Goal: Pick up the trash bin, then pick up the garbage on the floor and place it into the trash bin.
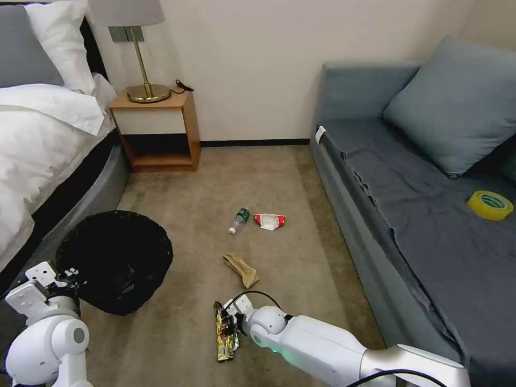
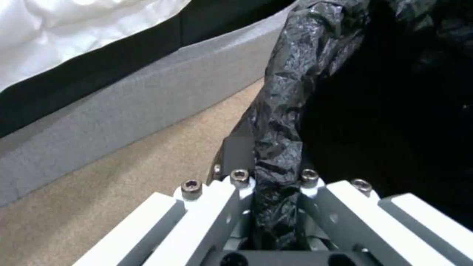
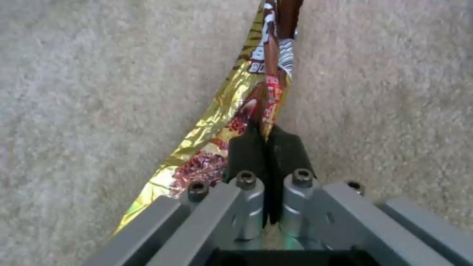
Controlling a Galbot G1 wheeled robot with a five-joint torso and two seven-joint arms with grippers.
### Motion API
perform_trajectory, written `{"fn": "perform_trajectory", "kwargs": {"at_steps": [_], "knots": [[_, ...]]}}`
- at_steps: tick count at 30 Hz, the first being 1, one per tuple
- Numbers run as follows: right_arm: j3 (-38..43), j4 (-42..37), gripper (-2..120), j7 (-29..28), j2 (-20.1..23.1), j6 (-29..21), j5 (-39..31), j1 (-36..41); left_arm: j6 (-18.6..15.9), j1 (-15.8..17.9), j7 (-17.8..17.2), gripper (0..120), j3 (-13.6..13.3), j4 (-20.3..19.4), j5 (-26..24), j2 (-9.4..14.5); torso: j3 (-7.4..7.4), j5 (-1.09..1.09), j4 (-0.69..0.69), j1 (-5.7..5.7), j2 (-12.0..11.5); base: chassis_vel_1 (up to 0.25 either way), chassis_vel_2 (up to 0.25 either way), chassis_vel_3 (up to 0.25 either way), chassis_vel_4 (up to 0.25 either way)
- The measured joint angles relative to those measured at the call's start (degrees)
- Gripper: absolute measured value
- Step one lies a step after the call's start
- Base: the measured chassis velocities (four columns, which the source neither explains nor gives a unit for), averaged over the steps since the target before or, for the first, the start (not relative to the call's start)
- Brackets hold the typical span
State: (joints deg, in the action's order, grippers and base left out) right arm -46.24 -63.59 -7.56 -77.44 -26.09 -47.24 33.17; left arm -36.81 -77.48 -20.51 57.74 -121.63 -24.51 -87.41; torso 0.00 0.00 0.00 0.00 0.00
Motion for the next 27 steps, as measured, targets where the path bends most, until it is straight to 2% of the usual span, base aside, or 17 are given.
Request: {"fn": "perform_trajectory", "kwargs": {"at_steps": [15,19,24,27], "knots": [[2.21,-8.24,0,-2.27,4.38,-0.52,-2.06,-0.79,-0.03,-0.33,0.01,2,-0.45,-0.2,0.01,0.07,0.0,0.0,0.0,0.0,0.0,0.0,0.0,0.0,0.0],[3.6,-13.12,0,-3.25,7.84,-0.92,-2.99,-1.0,-0.21,-0.72,0.0,2,-0.74,-0.7,0.01,0.1,-0.01,0.01,0.0,0.0,0.0,0.0,0.0,0.0,0.0],[4.26,-15.1,0,-3.6,9.81,-1.27,-3.61,-1.33,-0.22,-0.91,-0.01,2,-0.94,-0.73,0.02,0.16,0.0,0.01,0.0,0.0,0.0,0.0,0.0,0.0,0.0],[5.56,-17.84,0,-4.0,13.12,-1.43,-3.98,-1.48,-0.21,-1.29,-0.01,2,-1.86,-0.73,0.51,-0.03,0.0,0.02,-0.01,0.0,0.0,0.0,0.0,0.0,0.0]]}}
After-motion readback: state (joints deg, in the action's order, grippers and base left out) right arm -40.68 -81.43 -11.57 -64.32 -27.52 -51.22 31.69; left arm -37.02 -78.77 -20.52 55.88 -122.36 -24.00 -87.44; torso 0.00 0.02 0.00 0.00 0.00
